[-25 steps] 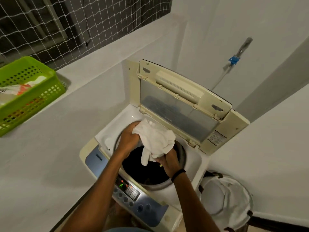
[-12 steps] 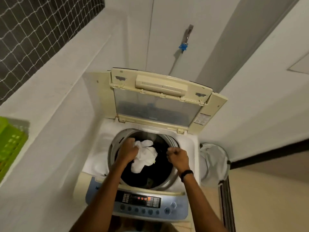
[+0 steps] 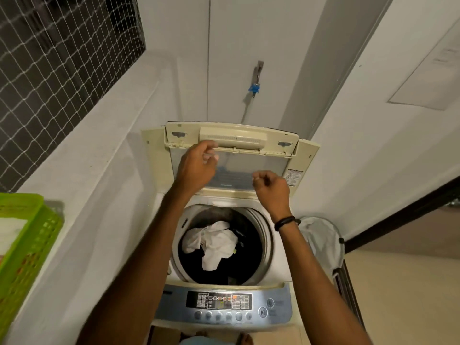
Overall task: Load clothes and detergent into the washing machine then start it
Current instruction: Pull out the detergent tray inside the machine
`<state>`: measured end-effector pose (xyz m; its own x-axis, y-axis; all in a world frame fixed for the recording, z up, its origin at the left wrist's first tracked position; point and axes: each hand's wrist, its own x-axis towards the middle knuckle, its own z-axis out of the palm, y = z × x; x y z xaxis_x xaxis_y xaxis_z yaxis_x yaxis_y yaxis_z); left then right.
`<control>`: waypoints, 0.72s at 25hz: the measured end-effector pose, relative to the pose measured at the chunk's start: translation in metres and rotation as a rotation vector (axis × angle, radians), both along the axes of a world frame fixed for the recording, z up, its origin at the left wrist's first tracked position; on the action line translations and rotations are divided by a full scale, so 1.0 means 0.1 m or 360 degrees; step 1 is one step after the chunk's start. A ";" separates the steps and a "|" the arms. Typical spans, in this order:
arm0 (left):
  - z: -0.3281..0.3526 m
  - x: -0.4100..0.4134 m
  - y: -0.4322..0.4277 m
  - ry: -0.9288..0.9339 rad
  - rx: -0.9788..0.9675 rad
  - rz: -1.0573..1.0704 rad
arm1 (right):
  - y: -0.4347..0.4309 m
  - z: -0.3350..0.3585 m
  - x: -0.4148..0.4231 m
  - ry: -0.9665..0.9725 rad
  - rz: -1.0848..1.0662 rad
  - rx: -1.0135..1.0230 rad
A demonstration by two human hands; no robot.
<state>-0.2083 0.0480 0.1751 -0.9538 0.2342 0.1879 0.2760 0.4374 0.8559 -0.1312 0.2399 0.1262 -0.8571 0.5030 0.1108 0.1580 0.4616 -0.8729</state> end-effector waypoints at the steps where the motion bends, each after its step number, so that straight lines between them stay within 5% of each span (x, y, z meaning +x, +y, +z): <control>1: 0.07 -0.08 0.03 0.0060 -0.0056 -0.0005 | 0.02 0.04 -0.08 0.0035 0.0026 -0.0008; 4: 0.24 -0.31 0.22 0.0264 -0.0400 0.0061 | 0.08 -0.01 -0.25 0.0002 0.0029 -0.0031; 11: 0.05 -0.92 0.61 0.0457 -0.1355 -0.0099 | -0.10 -0.92 -0.38 -0.0386 -0.0157 -0.0765; 18: -0.17 -1.29 0.69 0.0643 -0.1411 -0.0093 | -0.21 -1.89 -0.56 -0.0393 -0.0509 -0.2006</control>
